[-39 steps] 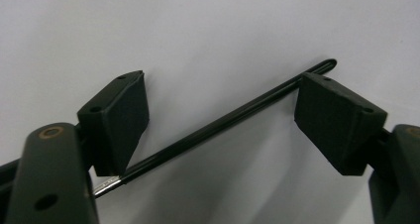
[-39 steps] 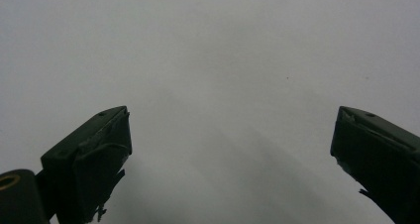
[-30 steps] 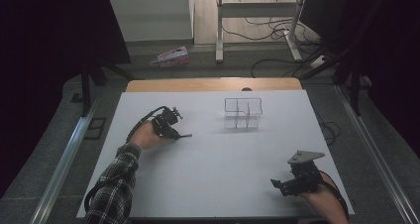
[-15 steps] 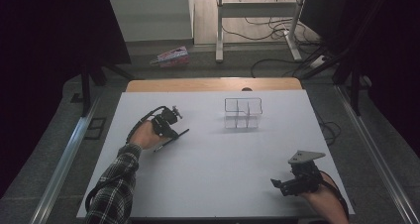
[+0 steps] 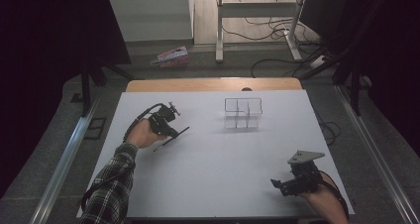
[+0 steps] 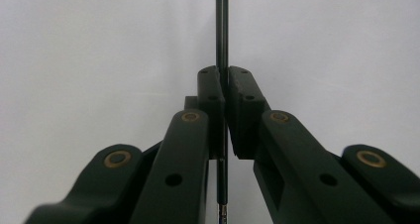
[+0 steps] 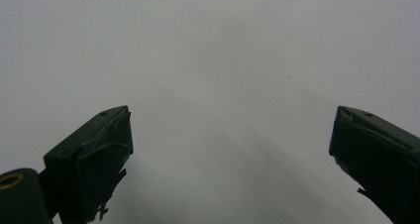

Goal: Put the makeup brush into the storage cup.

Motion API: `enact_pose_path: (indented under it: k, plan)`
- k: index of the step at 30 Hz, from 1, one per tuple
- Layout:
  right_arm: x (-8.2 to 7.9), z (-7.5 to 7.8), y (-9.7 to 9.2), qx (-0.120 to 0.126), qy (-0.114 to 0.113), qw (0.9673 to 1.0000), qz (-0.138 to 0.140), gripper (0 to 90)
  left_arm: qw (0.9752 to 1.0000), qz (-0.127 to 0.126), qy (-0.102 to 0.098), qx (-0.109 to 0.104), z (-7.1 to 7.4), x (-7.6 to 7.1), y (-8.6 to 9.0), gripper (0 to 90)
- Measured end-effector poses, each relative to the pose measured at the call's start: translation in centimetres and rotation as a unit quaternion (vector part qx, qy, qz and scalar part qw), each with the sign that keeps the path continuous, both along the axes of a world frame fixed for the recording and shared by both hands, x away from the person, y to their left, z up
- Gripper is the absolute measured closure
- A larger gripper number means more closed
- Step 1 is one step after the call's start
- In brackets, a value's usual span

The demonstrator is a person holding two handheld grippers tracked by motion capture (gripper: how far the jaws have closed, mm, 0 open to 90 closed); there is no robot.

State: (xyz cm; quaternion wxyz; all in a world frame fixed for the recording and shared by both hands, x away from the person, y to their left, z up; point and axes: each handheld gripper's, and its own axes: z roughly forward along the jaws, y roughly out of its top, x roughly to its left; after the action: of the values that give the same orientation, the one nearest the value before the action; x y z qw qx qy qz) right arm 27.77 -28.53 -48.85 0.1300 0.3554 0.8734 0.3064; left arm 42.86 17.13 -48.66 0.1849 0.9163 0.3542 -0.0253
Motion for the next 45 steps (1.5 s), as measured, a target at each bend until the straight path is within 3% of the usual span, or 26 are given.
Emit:
enact_pose_path:
  k: [10,15,23,27,33,45]
  plan:
    - [0.0,0.0,0.0,-0.001,0.001,1.0,-0.001,3.6,0.9996,-0.012,-0.02,-0.017,2.0,-1.4,0.6,86.0]
    - [0.0,0.0,0.0,-0.003,-0.001,1.0,0.0,3.6,0.998,-0.017,-0.037,-0.049,2.9,-2.6,0.9,86.0]
    - [0.0,0.0,0.0,-0.004,-0.001,1.0,0.0,3.6,0.9963,-0.025,-0.048,-0.068,3.2,-3.7,1.0,86.0]
    - [0.0,0.0,0.1,-0.004,0.001,1.0,0.001,3.6,0.9942,-0.025,-0.055,-0.089,3.4,-4.7,1.3,86.0]
    - [0.0,0.0,0.1,-0.005,0.001,1.0,0.001,3.6,0.9925,-0.026,-0.064,-0.1,3.7,-5.7,1.7,86.0]
    - [-0.1,0.0,0.2,-0.006,0.007,1.0,0.0,4.0,0.9863,-0.034,-0.064,-0.148,3.9,-8.1,2.4,86.0]
